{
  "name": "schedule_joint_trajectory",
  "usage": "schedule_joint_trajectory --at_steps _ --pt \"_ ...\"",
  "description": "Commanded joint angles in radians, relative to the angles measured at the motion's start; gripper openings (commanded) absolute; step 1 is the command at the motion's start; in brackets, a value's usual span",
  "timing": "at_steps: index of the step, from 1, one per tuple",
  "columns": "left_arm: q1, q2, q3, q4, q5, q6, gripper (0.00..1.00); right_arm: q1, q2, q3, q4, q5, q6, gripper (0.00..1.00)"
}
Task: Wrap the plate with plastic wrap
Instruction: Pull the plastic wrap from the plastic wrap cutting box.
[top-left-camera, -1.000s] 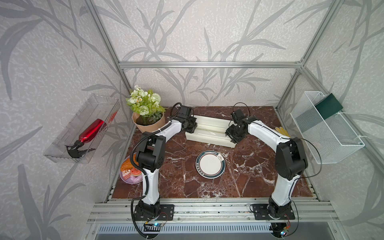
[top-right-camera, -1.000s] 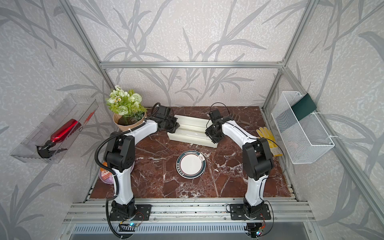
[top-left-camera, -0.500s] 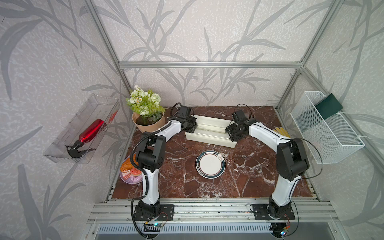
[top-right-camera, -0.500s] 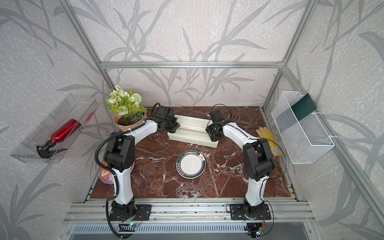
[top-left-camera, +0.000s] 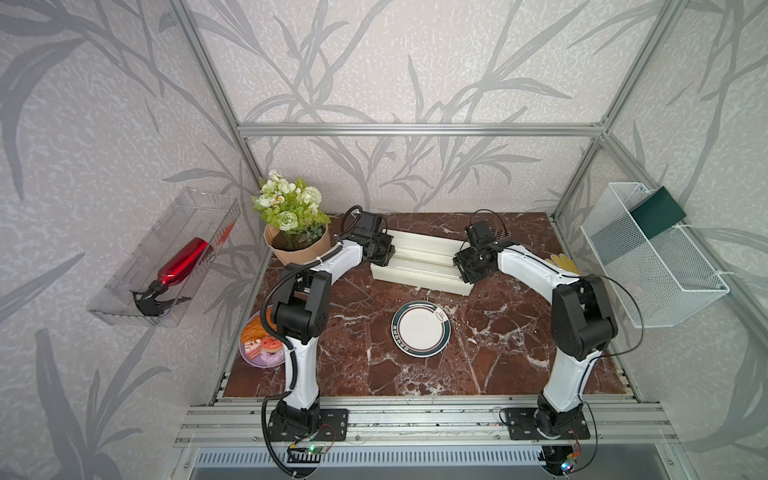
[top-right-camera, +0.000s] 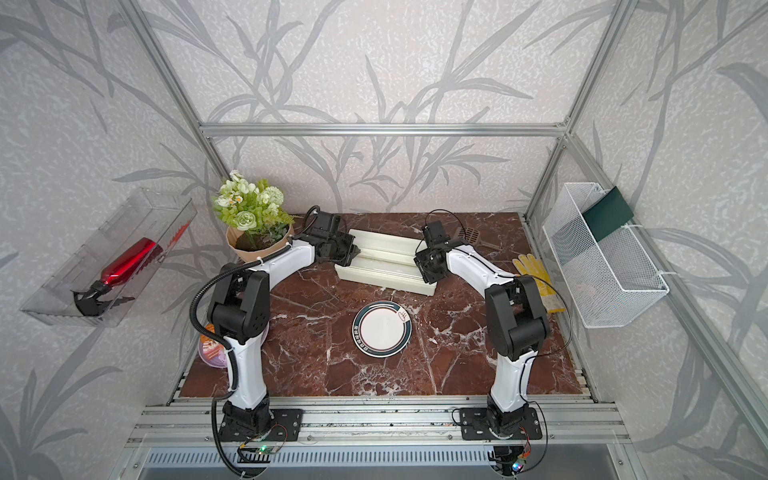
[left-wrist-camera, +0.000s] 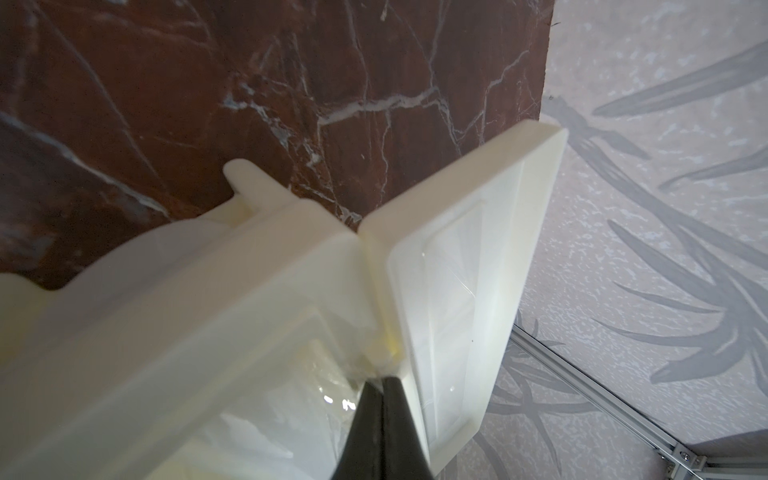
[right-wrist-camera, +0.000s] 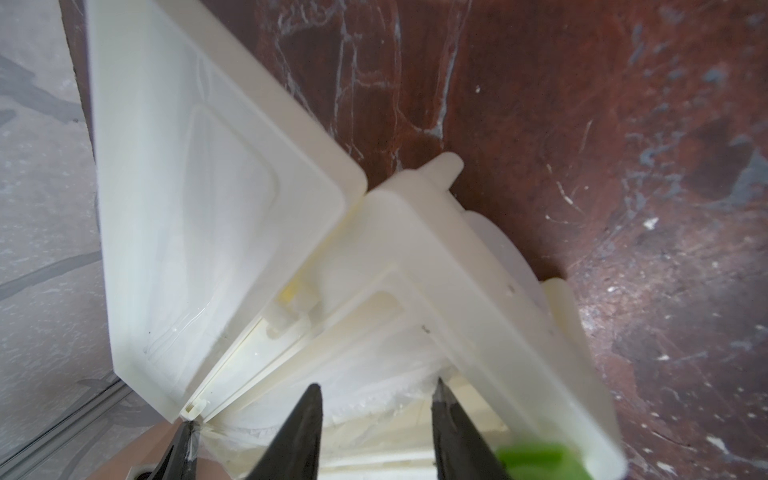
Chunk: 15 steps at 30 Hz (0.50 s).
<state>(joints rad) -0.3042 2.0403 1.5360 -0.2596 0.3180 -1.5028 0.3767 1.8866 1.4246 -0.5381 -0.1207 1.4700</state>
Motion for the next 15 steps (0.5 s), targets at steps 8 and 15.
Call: schedule_joint_trajectory --at_steps 8,15 --pt "0.005 0.012 -0.015 0.011 0.017 -0.014 0.00 0.011 0.115 0.010 -0.075 0.005 -0.036 0.34" --pt "0.005 0.000 -0.032 0.013 0.020 -0.008 0.00 0.001 0.126 0.042 -0.104 0.038 -0.095 0.09"
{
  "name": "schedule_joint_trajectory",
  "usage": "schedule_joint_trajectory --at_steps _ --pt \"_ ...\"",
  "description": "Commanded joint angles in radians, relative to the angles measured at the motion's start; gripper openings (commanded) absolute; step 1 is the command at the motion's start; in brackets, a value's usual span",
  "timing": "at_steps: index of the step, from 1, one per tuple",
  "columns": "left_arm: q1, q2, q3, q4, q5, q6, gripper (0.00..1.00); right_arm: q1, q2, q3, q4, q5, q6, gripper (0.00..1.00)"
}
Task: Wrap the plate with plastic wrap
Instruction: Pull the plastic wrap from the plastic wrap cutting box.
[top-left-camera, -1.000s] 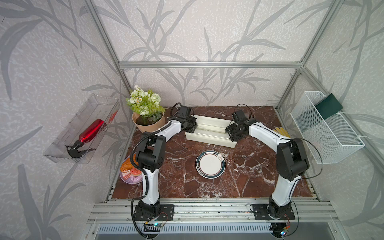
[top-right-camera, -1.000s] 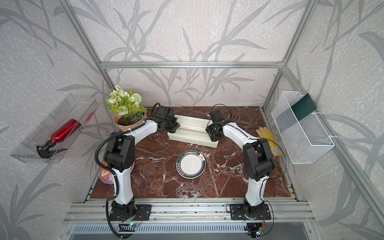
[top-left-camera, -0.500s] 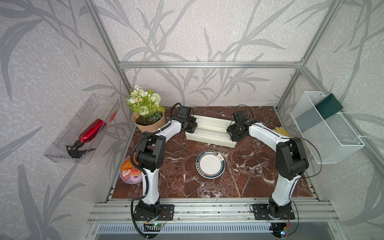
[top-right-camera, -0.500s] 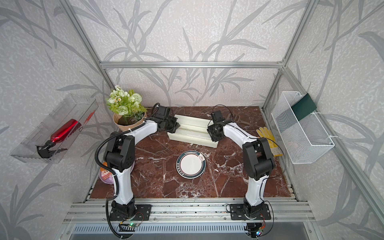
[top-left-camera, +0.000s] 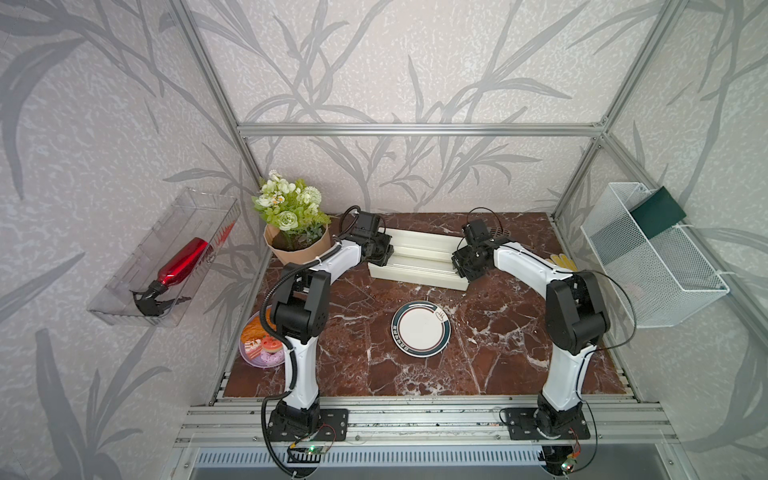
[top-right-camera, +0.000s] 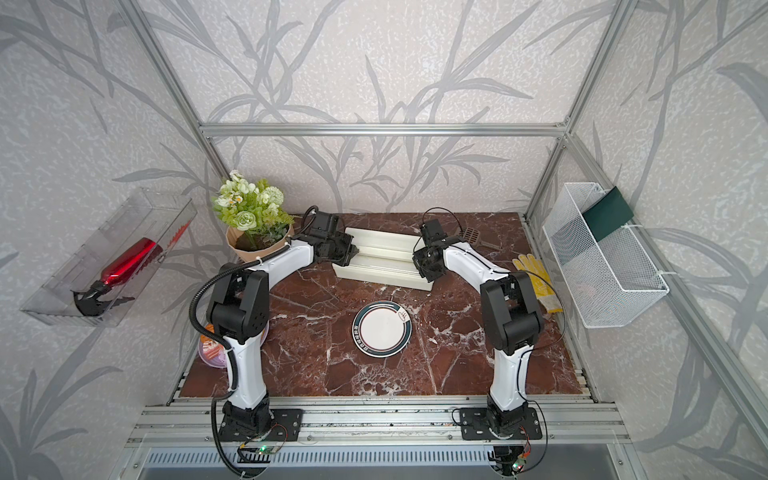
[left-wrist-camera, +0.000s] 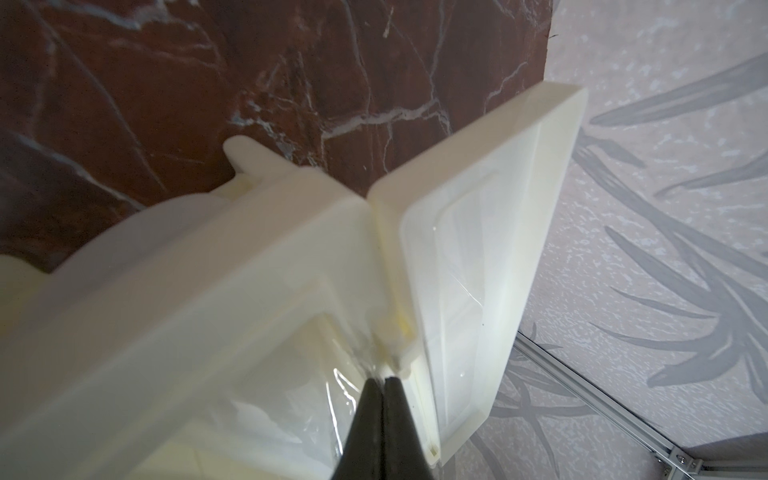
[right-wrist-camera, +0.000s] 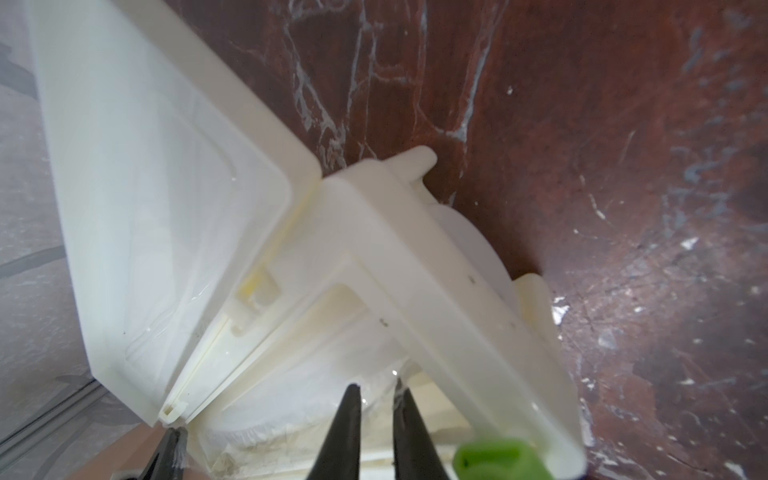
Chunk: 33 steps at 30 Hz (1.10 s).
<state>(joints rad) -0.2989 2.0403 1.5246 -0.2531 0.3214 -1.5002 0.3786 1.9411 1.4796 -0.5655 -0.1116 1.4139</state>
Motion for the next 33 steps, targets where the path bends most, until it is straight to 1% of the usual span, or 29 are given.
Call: schedule_joint_trajectory --at_steps 1,3,12,18,33 --pt "0.000 -0.005 -0.026 0.008 0.017 -0.011 0.00 -0.003 0.072 -0.008 -0.074 0.031 -0.046 0.07" --pt "0.000 -0.011 -0.033 0.010 0.018 -0.008 0.00 -0.011 0.074 -0.001 -0.068 0.029 -0.063 0.00" --pt "0.003 -0.055 -0.045 0.001 0.018 0.017 0.00 -0.059 0.029 -0.010 0.037 -0.020 -0.134 0.00" --pt "0.010 -0.082 -0.020 -0.034 0.001 0.049 0.00 -0.075 -0.007 0.018 0.046 -0.020 -0.174 0.00" --pt "0.018 -0.138 -0.012 -0.051 -0.018 0.089 0.00 -0.102 -0.066 0.026 0.130 -0.105 -0.191 0.00"
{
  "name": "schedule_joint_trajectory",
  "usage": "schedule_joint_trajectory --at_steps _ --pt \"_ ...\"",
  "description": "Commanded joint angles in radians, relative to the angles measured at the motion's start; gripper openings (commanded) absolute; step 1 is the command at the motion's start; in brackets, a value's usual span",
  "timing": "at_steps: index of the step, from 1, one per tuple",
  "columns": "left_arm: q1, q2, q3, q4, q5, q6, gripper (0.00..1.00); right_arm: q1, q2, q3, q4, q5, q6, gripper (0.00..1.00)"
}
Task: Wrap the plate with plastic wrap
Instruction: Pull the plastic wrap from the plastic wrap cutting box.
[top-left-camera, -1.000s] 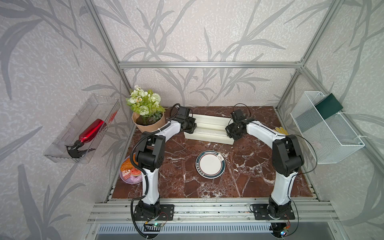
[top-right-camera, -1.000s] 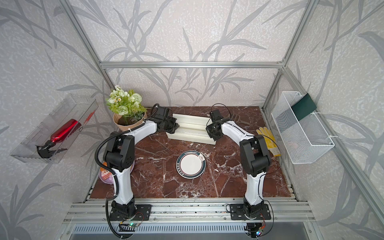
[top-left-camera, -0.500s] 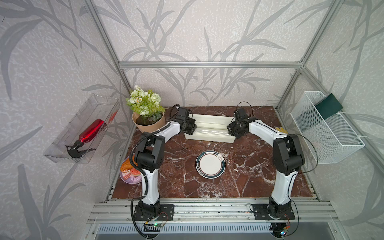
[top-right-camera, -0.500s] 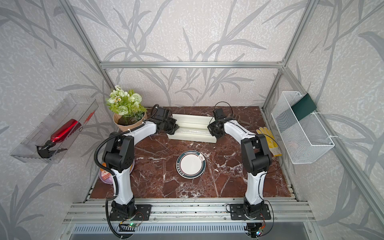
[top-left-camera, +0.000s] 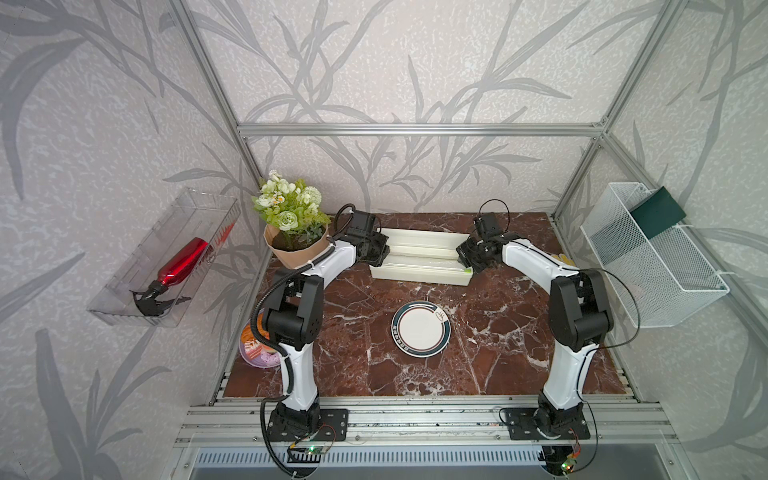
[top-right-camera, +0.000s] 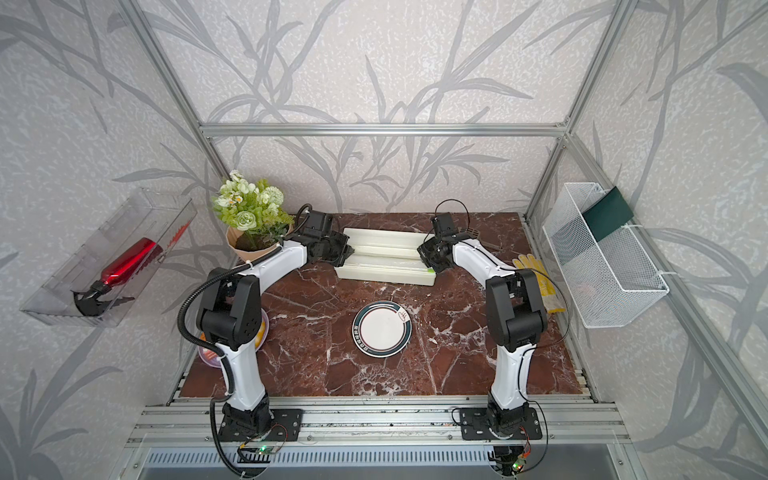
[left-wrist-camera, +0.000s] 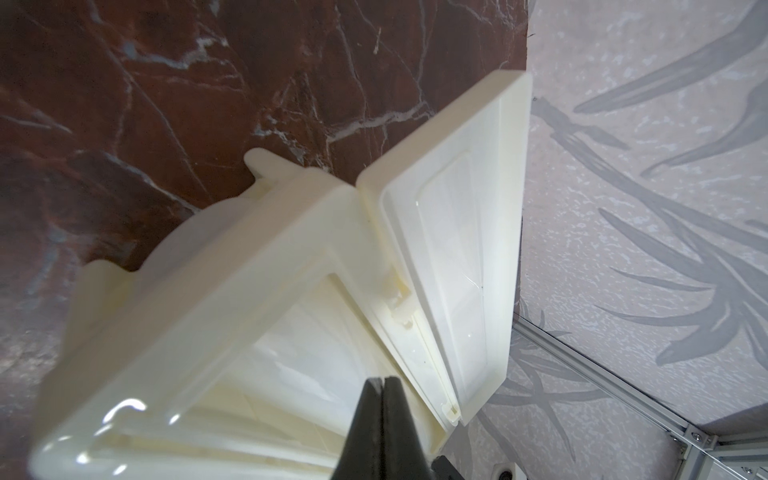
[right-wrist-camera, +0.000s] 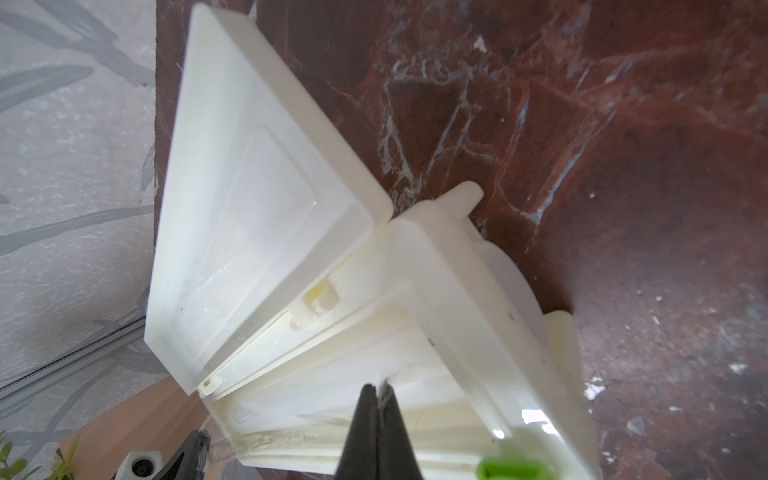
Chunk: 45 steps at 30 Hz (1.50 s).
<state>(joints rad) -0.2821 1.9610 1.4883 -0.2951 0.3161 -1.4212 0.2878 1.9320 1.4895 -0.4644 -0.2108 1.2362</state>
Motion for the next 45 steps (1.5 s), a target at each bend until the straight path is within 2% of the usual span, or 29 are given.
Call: schedule_joint_trajectory --at_steps 1,16,34,45 --pt "0.001 -0.059 0.025 -0.008 -0.013 0.012 0.00 -0.012 -0.062 0.014 0.038 -0.013 -0.016 0.00" --pt "0.001 -0.124 0.021 -0.003 -0.020 0.068 0.00 -0.031 -0.180 -0.079 0.207 -0.046 -0.017 0.00" --pt "0.009 -0.214 0.001 -0.023 -0.059 0.088 0.00 -0.075 -0.245 -0.066 0.199 -0.105 -0.053 0.00" --pt "0.009 -0.307 -0.075 -0.014 -0.082 0.086 0.00 -0.075 -0.235 -0.064 0.169 -0.179 -0.074 0.00"
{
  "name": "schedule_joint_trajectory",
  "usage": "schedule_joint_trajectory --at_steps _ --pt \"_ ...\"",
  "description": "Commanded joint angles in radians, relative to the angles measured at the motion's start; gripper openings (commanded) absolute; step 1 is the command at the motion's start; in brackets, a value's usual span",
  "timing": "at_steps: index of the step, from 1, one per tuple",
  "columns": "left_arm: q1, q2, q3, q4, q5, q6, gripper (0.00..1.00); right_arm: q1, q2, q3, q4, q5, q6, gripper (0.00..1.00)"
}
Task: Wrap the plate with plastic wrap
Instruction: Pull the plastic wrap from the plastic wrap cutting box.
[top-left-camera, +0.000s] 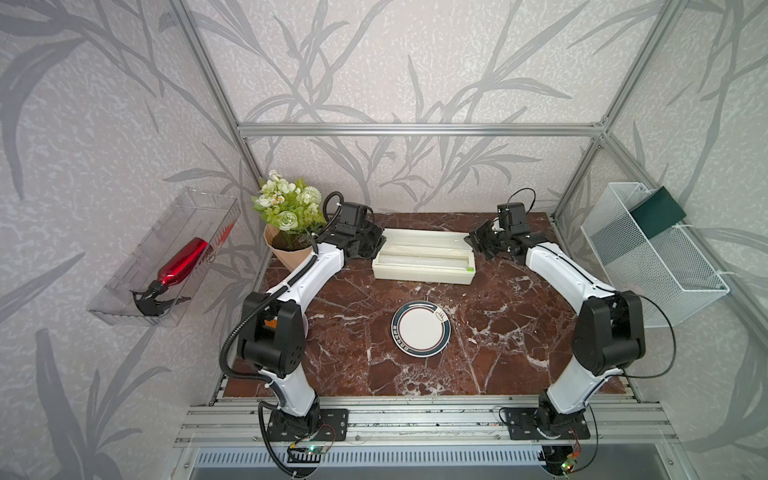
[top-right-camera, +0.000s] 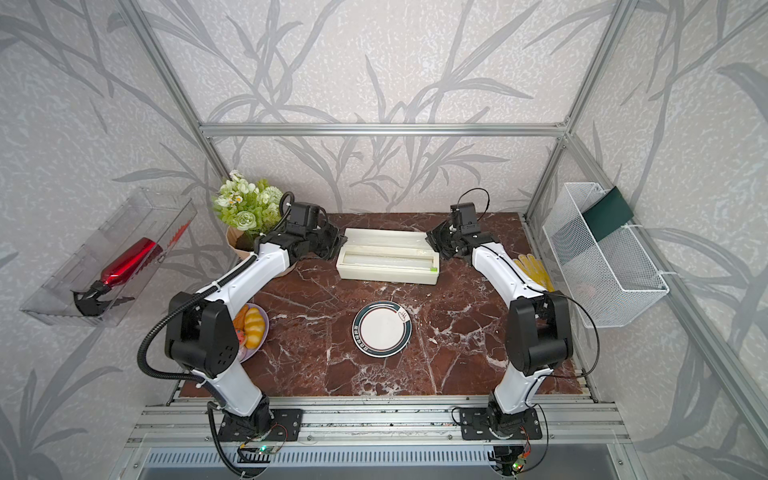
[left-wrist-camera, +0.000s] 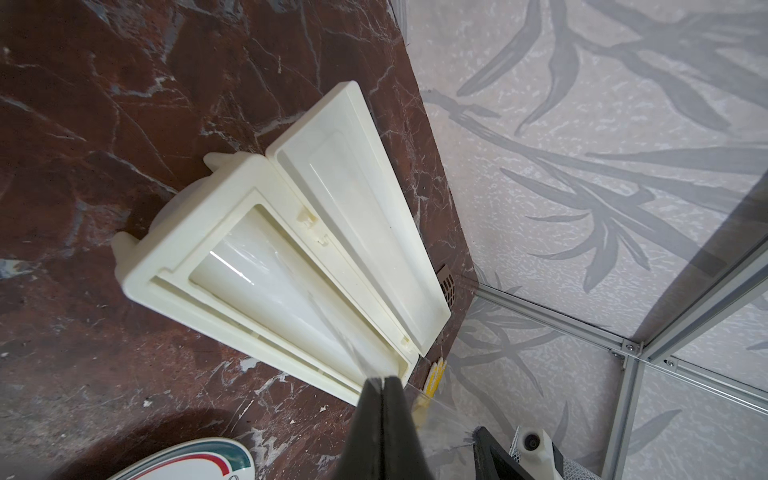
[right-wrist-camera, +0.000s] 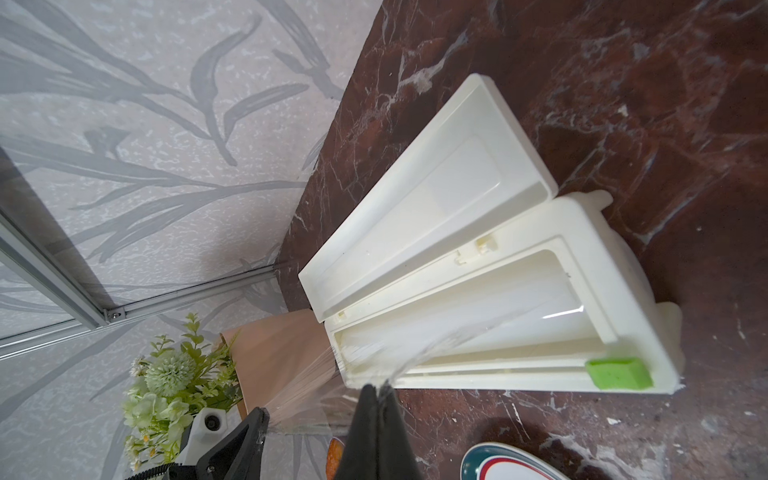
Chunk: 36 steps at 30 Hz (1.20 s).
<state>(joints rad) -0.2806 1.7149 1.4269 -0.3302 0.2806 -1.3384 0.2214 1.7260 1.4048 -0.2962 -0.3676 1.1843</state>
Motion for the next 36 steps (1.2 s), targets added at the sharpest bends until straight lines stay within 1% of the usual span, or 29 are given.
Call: schedule_joint_trajectory --at_steps 1,7,20,36 --pt "0.007 -0.069 -0.021 0.021 -0.049 0.002 0.00 -0.008 -0.029 0.022 -0.003 -0.029 -0.026 0.00" --pt "0.008 -0.110 -0.042 0.016 -0.053 0.006 0.00 -0.008 -0.064 0.022 -0.019 -0.028 -0.028 0.00" --pt "0.008 -0.177 -0.020 -0.025 -0.065 0.028 0.00 0.003 -0.124 0.089 -0.070 -0.025 -0.025 0.00" --pt "0.010 -0.226 0.076 -0.089 -0.086 0.065 0.00 0.007 -0.134 0.207 -0.136 -0.032 -0.037 0.00"
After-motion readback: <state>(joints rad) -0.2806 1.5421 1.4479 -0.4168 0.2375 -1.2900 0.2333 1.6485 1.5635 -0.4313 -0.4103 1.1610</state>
